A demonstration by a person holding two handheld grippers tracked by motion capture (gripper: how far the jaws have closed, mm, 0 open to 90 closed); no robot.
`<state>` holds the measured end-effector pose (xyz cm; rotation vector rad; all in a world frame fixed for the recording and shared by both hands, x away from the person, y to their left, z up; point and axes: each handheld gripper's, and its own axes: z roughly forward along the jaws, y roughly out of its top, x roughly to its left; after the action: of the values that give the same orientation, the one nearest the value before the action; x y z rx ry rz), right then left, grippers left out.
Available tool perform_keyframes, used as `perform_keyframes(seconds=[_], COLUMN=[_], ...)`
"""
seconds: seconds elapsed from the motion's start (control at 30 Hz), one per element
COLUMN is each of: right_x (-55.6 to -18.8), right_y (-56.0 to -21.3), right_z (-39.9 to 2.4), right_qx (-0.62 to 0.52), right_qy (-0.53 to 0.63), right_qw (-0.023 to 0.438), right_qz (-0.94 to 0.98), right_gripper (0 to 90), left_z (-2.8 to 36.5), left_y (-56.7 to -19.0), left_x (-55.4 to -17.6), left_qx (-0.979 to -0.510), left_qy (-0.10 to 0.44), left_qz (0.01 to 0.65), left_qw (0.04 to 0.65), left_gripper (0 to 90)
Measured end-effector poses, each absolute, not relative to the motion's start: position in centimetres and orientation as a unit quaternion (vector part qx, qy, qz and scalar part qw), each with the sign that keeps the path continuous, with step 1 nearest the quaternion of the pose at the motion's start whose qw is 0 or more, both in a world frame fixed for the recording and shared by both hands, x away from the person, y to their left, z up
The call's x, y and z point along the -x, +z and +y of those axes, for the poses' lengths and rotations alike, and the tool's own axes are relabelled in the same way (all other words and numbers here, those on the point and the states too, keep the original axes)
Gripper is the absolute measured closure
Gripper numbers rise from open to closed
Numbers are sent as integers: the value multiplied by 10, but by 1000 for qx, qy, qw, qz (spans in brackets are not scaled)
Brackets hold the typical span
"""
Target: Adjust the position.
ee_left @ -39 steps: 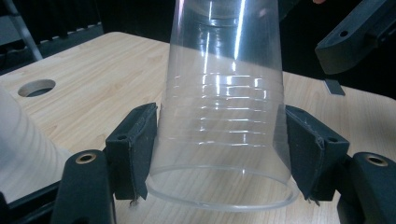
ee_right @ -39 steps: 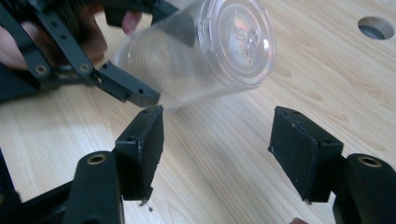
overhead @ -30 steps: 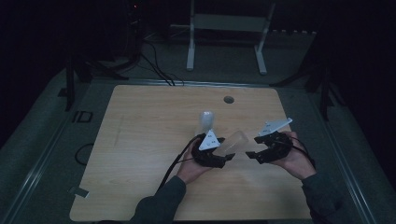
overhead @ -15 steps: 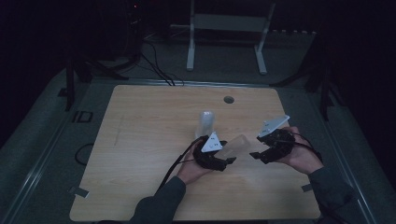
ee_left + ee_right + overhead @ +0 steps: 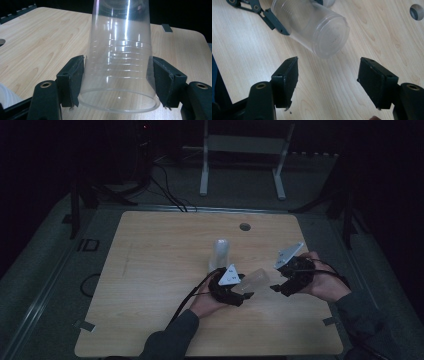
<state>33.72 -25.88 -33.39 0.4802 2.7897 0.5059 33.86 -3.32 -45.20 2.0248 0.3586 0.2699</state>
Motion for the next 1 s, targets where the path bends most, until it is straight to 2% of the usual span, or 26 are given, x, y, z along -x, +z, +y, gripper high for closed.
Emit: perform_keyframes(seconds=[1.0], right_x=[-340], right_y=[-333], right_z=[-238], right_qx=[-113], right_qy=[105], right_qw=[110], right_qz=[982], right_gripper=[308], left_z=[-41], left_y=[-456], left_x=[-334], left_qx=[-855], left_qy=[105], left_qz=[121], left_qw=[494], left_gripper=[313])
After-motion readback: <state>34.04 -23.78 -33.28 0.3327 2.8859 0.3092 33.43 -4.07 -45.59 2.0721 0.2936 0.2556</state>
